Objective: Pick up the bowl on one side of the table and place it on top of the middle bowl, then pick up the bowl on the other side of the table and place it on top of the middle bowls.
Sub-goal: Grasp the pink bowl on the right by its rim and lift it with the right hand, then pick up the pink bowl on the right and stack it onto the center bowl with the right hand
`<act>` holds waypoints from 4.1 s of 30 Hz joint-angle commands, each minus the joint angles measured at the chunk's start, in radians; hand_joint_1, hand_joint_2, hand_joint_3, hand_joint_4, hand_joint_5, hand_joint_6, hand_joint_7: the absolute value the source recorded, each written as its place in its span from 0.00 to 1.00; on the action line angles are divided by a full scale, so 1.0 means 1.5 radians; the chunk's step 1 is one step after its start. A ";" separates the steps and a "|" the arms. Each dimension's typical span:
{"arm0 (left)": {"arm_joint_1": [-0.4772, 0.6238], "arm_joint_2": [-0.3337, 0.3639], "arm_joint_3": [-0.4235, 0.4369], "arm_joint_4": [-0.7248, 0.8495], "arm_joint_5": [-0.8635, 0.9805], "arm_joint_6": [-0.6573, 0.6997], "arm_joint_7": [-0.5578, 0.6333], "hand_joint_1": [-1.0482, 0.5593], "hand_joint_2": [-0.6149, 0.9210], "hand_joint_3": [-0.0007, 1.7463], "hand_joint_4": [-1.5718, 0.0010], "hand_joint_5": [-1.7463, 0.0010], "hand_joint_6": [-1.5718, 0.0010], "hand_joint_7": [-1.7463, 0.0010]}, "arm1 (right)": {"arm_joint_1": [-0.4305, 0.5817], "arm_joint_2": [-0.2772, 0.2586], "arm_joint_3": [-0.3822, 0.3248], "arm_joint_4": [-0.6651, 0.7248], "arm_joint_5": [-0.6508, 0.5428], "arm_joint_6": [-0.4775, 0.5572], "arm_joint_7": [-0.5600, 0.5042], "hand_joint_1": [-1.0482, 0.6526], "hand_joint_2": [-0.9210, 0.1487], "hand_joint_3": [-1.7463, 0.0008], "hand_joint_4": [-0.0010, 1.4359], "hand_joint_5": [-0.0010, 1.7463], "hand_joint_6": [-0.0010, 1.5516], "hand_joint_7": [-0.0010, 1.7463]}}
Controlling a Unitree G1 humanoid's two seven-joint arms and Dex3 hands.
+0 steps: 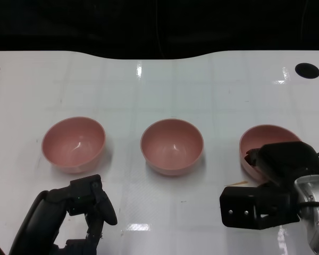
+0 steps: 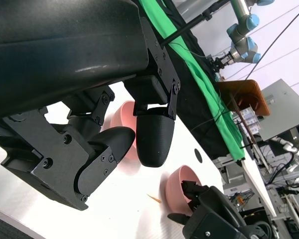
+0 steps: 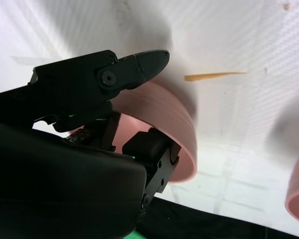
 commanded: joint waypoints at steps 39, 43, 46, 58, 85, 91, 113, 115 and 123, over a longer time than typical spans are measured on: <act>0.007 -0.002 0.000 0.011 0.012 -0.019 0.008 0.60 0.61 0.84 0.46 0.02 0.47 0.14 | -0.066 0.005 -0.020 -0.096 0.098 -0.137 -0.238 0.46 0.46 0.43 0.68 1.00 0.44 0.99; 0.009 -0.004 0.001 0.013 0.014 -0.022 0.007 0.60 0.60 0.84 0.46 0.02 0.47 0.14 | -0.070 0.016 -0.018 -0.114 0.114 -0.164 -0.231 0.48 0.49 0.38 0.68 1.00 0.46 0.96; 0.010 -0.007 0.000 0.012 0.014 -0.023 0.007 0.60 0.60 0.84 0.46 0.01 0.47 0.14 | -0.074 0.025 -0.017 -0.120 0.134 -0.189 -0.220 0.48 0.50 0.31 0.69 1.00 0.45 0.99; 0.017 -0.016 -0.005 0.001 0.030 -0.019 0.014 0.59 0.61 0.84 0.47 0.01 0.48 0.14 | -0.087 0.067 0.004 -0.081 0.158 -0.273 -0.215 0.46 0.58 0.25 0.72 1.00 0.46 0.94; 0.034 -0.025 -0.023 -0.024 0.059 -0.016 0.029 0.58 0.64 0.81 0.47 0.00 0.49 0.14 | -0.123 0.113 0.056 0.128 0.143 -0.331 -0.226 0.49 0.52 0.30 0.67 1.00 0.44 1.00; 0.041 -0.029 -0.026 -0.034 0.063 -0.003 0.032 0.57 0.64 0.80 0.46 0.00 0.48 0.15 | -0.134 0.119 0.061 0.178 0.145 -0.360 -0.245 0.47 0.42 0.48 0.59 0.92 0.55 0.50; 0.044 -0.026 -0.026 -0.039 0.075 -0.001 0.033 0.57 0.62 0.80 0.45 0.00 0.47 0.16 | -0.144 0.101 0.092 0.161 0.105 -0.339 -0.198 0.27 0.00 0.88 0.06 0.37 0.25 0.00; 0.044 -0.026 -0.026 -0.039 0.075 -0.001 0.033 0.57 0.62 0.80 0.45 0.00 0.47 0.16 | -0.142 0.100 0.092 0.157 0.105 -0.337 -0.196 0.27 0.00 0.88 0.05 0.36 0.24 0.00; 0.044 -0.026 -0.026 -0.039 0.075 -0.001 0.033 0.57 0.62 0.80 0.45 0.00 0.47 0.17 | -0.142 0.099 0.095 0.154 0.107 -0.333 -0.196 0.26 0.00 0.88 0.05 0.36 0.24 0.00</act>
